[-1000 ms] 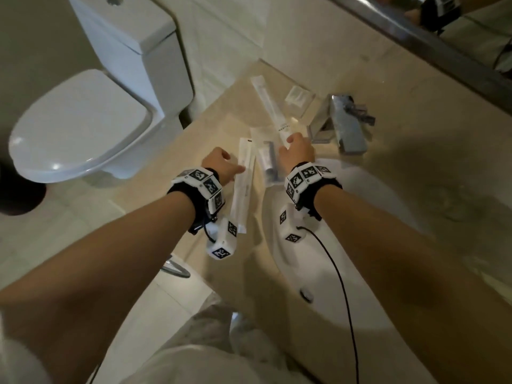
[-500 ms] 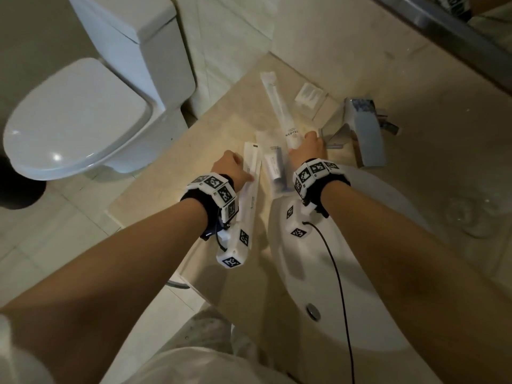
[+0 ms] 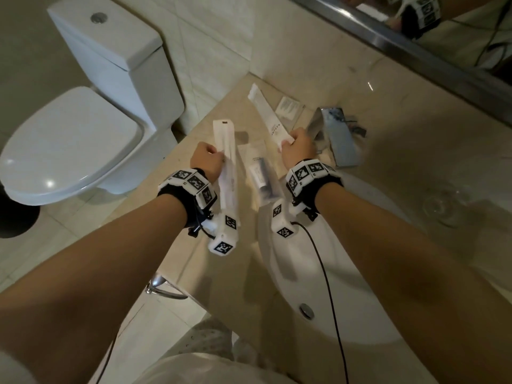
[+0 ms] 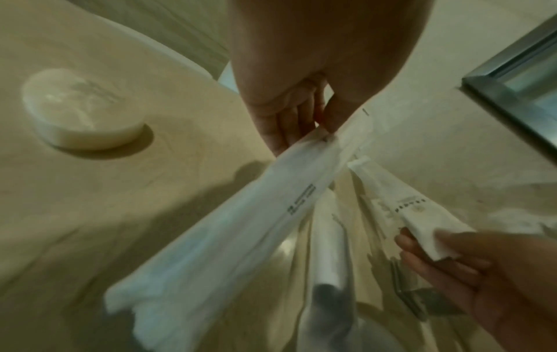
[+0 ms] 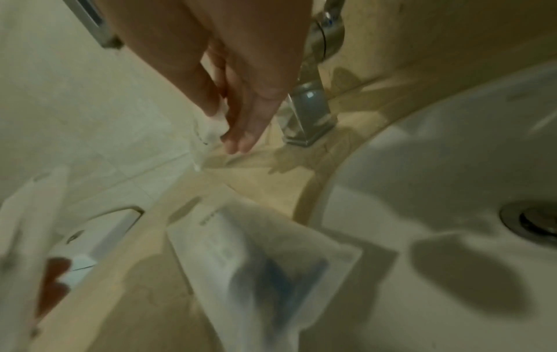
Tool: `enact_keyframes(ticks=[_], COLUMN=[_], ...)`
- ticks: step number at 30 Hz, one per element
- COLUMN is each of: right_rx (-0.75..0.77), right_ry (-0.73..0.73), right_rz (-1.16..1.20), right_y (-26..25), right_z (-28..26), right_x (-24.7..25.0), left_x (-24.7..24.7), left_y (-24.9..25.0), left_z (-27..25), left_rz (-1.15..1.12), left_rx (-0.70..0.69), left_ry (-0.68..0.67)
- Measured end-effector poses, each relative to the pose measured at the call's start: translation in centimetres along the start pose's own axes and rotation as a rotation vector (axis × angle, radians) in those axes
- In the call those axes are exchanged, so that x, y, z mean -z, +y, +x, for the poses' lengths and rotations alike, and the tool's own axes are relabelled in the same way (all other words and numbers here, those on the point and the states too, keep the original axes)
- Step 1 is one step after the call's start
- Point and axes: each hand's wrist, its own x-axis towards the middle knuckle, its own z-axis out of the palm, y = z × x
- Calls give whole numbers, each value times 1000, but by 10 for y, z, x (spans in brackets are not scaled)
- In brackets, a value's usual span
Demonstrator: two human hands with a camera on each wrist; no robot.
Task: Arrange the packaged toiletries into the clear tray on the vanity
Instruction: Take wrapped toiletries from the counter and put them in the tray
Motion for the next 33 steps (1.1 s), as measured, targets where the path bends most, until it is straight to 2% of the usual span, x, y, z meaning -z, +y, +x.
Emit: enact_keyframes(ticks=[3,7,10,12,17,20,28,33], right_rx=[77,105,125,128,96,45,-164,-259], right_ry=[0,33,78,125,284,355,611,783], right_rz=[150,306,333,305,300,340,440,535], right_y=[-12,-24,-22,-17,14,42,135,194], right_z=[-12,-27,-38,-45,-62,-74,-121,-164], right_x=[12,38,71,95,157,200,289,334], left_x=[1,-2,-13,-24,-63,-94,-173,-217], left_y=[17,40,62,74,96,104,110,96], left_z=[-8,-21,-39,-49,-89,-122,-216,-257], left_rz=[-15,-6,-47,-78,-1,87,278,354], left_rx=[-76,-165,-209,-239,-330,-415,-518,-566], left_ry=[21,53,92,70,-110,-298,-722,-845])
